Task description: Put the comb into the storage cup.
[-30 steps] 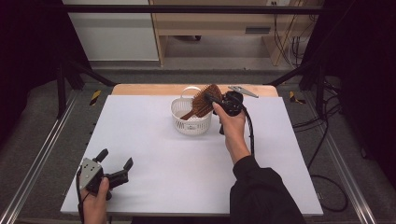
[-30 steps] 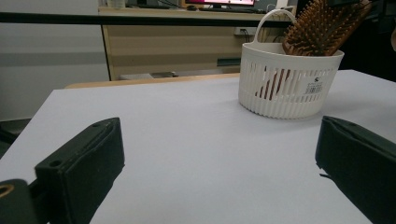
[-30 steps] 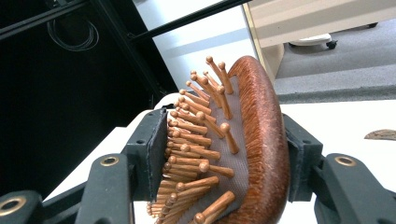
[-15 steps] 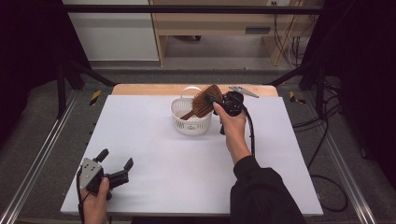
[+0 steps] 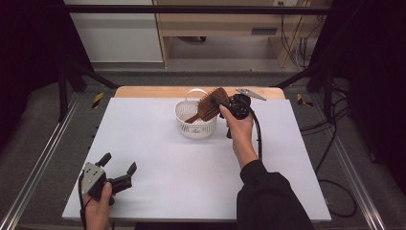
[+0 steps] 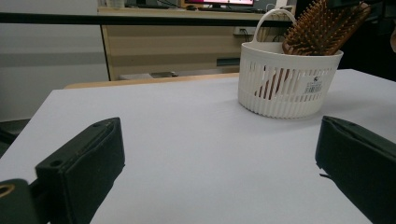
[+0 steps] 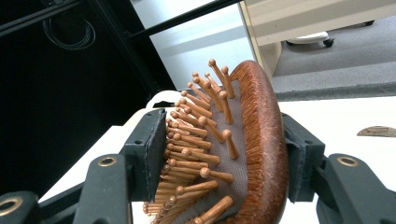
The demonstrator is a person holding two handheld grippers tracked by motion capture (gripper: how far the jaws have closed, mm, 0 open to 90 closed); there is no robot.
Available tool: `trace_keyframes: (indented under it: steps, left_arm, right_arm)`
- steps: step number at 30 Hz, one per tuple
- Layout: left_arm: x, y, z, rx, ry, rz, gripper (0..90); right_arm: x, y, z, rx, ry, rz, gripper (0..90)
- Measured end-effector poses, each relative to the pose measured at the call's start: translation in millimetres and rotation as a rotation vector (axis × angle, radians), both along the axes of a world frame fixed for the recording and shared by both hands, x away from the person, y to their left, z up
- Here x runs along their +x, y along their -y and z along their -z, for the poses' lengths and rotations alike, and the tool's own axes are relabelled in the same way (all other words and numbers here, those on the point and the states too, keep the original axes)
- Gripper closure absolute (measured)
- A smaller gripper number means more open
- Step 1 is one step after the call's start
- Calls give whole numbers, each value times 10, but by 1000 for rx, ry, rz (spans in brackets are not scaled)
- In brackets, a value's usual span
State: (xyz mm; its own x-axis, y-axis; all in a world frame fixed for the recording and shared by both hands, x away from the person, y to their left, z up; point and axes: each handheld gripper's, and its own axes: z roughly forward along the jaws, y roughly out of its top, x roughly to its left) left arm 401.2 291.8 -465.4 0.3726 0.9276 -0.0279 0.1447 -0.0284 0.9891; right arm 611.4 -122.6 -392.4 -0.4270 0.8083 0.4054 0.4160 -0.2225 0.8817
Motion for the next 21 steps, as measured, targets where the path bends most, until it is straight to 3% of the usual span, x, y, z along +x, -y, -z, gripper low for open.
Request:
trace_keyframes:
  steps: [21]
  left_arm:
    - [1, 5, 1, 0, -1, 2, 13]
  right_arm:
    - [1, 34, 28, 3, -4, 3, 409]
